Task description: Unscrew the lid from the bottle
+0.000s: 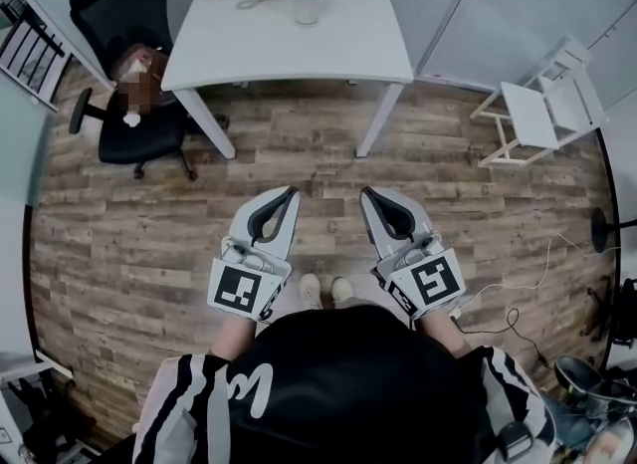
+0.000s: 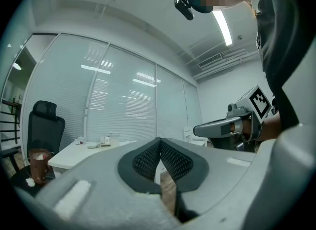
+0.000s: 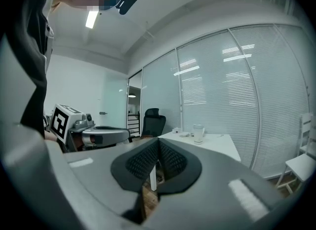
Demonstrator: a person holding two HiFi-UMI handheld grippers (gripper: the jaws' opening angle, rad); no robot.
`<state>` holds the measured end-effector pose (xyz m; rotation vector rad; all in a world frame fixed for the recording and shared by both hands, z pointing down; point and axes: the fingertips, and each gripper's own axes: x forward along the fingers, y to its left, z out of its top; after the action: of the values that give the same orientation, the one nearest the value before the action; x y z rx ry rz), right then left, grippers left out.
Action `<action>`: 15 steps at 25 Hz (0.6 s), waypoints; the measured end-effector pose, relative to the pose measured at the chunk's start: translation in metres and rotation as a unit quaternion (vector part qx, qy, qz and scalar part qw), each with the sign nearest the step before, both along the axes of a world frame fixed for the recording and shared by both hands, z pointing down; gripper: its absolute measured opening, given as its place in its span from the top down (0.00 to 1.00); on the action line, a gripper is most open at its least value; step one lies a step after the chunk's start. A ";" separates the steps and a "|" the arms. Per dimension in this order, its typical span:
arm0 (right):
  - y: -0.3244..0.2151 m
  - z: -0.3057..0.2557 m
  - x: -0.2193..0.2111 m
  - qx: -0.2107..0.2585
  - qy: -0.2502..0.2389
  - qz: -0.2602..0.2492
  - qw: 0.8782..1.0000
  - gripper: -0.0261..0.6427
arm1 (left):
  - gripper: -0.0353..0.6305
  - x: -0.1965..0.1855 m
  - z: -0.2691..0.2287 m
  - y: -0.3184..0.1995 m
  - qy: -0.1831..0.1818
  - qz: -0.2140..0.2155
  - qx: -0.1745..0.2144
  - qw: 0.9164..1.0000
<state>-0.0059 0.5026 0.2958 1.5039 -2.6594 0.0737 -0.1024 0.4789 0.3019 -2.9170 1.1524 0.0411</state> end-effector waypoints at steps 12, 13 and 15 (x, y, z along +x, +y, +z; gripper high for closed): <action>0.004 0.009 -0.021 -0.020 -0.018 0.024 0.999 0.96 | 0.95 -0.016 0.004 0.000 0.007 0.021 -0.007 1.000; 0.004 0.008 -0.020 -0.017 -0.015 0.026 0.999 0.96 | 0.95 -0.017 0.005 -0.001 0.010 0.020 -0.009 1.000; 0.003 0.007 -0.017 -0.013 -0.012 0.031 0.999 0.96 | 0.95 -0.019 0.006 -0.003 0.019 0.017 -0.013 1.000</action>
<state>-0.0229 0.5057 0.3029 1.5871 -2.6197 0.1301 -0.1214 0.4755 0.3081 -2.9710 1.1162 0.0822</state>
